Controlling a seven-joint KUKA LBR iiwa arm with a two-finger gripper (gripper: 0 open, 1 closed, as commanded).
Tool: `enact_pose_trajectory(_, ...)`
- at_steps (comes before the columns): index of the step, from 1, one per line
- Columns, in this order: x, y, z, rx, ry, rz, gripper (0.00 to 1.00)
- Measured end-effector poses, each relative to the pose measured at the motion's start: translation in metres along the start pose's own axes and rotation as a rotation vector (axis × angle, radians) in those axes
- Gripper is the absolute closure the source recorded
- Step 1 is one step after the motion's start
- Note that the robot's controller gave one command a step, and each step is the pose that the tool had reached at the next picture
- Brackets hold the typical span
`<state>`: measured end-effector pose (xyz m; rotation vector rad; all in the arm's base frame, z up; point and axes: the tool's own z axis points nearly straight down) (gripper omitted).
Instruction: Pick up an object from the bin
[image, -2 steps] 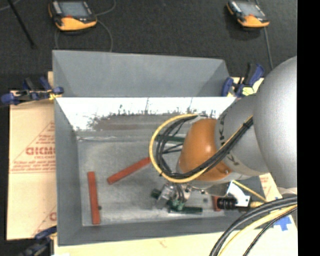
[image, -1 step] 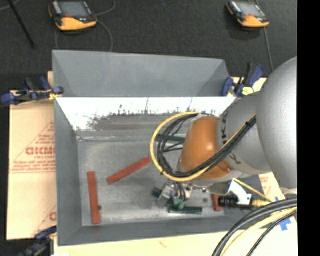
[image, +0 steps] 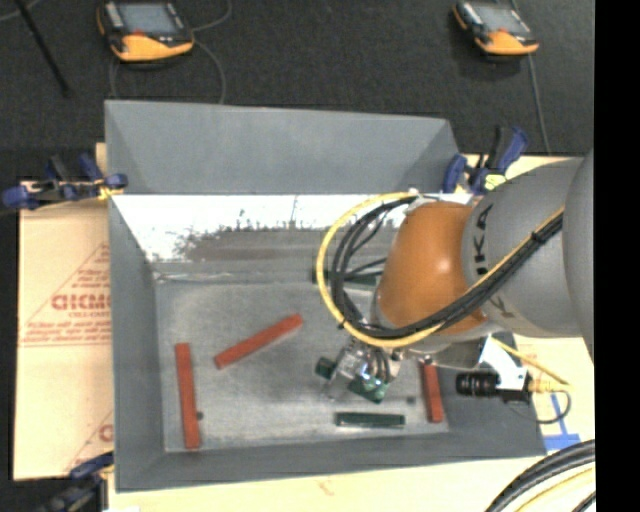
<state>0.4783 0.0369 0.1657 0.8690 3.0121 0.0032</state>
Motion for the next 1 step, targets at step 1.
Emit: enact_pose_trajectory(1,-0.0014,-0.0002,-0.0151,0.002,0.002,-0.008,1.0)
